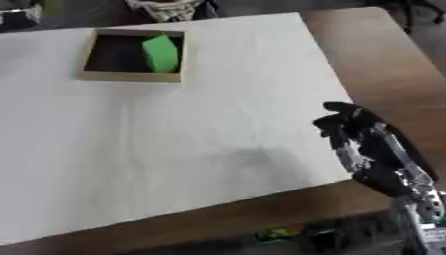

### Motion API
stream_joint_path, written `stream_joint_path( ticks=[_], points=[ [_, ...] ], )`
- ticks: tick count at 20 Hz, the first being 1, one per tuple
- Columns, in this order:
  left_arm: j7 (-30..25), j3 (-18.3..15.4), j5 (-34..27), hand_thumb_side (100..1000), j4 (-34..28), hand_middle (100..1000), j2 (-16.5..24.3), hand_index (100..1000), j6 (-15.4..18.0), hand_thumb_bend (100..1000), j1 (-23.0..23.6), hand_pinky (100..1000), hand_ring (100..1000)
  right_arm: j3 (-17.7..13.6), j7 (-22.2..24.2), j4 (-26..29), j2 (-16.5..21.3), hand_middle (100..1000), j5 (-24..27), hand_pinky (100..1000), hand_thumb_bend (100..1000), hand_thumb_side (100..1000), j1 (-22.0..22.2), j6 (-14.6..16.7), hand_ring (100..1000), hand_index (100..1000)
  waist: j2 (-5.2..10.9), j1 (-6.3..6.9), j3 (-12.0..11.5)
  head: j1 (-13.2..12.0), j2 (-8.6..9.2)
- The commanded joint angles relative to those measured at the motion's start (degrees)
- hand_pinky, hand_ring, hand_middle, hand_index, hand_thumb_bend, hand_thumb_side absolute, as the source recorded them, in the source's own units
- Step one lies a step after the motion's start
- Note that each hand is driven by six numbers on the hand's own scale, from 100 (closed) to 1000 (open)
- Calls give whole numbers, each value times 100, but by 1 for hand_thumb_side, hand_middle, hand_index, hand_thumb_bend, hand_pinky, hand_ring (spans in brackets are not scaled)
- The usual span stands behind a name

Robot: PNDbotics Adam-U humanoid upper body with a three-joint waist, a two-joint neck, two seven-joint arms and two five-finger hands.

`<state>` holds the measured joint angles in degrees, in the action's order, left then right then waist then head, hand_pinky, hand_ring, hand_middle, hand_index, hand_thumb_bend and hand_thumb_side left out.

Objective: Pick up objects on the table and place them in the box.

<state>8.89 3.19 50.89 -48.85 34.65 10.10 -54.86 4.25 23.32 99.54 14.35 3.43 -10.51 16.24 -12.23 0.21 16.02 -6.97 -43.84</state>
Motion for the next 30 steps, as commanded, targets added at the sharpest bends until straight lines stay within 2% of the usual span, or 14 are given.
stream_joint_path(
  ticks=[1, 5, 10, 14, 15, 16, 17, 18, 20, 22, 25, 26, 28, 30],
  points=[
    [-228, 176, 201, 102, -139, 408, -145, 605, 167, 128, -179, 541, 450, -22, 24, 45, 89, 505, 10, 780, 100, 470, -40, 11, 752, 847, 118, -4, 24, -31, -28],
    [-444, 290, 680, 119, 14, 489, -404, 684, 321, 195, -152, 584, 514, -20, 32, 44, 78, 505, 15, 780, 100, 470, -44, 7, 752, 847, 119, -1, 62, -37, -28],
    [-539, 292, 932, 136, 118, 658, -471, 846, 439, 232, -34, 646, 604, -31, 26, 43, 74, 504, 15, 780, 100, 470, -42, 0, 752, 847, 124, 12, 45, -16, -28],
    [-560, 215, 810, 127, 74, 713, -368, 872, 402, 277, 100, 654, 627, -49, 16, 45, 74, 504, 10, 780, 100, 470, -39, 0, 751, 847, 125, 11, 3, 15, -28],
    [-559, 199, 729, 121, 23, 721, -323, 878, 388, 316, 150, 655, 633, -54, 12, 46, 74, 504, 9, 780, 100, 470, -38, 1, 751, 847, 124, 10, -5, 25, -28],
    [-568, 186, 626, 113, -49, 719, -277, 880, 380, 310, 203, 647, 632, -61, 6, 45, 75, 504, 7, 780, 100, 470, -36, 1, 751, 847, 123, 10, -15, 35, -28],
    [-572, 167, 478, 148, -165, 714, -223, 880, 377, 298, 265, 639, 629, -68, 0, 44, 78, 504, 4, 780, 100, 470, -33, 0, 752, 847, 120, 10, -29, 46, -28],
    [-558, 144, 265, 189, -358, 706, -150, 879, 379, 265, 341, 625, 624, -74, -6, 43, 81, 504, 0, 780, 100, 470, -31, 0, 752, 847, 117, 11, -49, 56, -28],
    [-552, 117, -289, 198, -861, 690, 6, 871, 351, 208, 515, 607, 617, -81, -11, 42, 85, 504, -7, 780, 100, 470, -33, 2, 752, 847, 111, 13, -81, 66, -28],
    [-536, 49, -986, 220, -1521, 649, 189, 849, 292, 100, 745, 572, 598, -96, -23, 44, 87, 504, -12, 780, 100, 470, -35, 3, 752, 847, 102, 17, -122, 77, -28],
    [-449, -180, -2308, 280, -2881, 621, 536, 827, 21, 100, 1398, 552, 587, -129, -55, 50, 94, 504, -22, 780, 100, 470, -38, 1, 752, 847, 89, 26, -191, 71, -28],
    [-412, -277, -2672, 337, -3298, 612, 616, 816, -94, 100, 1636, 543, 582, -136, -64, 52, 97, 504, -25, 780, 100, 470, -38, 0, 752, 847, 86, 28, -218, 70, -28],
    [-260, -518, -3237, 352, -4071, 610, 686, 809, -316, 100, 2132, 542, 582, -153, -82, 56, 106, 504, -31, 780, 100, 470, -33, -2, 752, 847, 84, 36, -281, 58, -28],
    [-96, -709, -3571, 434, -4684, 603, 613, 803, -480, 100, 2595, 540, 582, -163, -93, 60, 111, 504, -37, 780, 100, 470, -32, -5, 752, 847, 77, 44, -343, 10, -28]
  ],
)
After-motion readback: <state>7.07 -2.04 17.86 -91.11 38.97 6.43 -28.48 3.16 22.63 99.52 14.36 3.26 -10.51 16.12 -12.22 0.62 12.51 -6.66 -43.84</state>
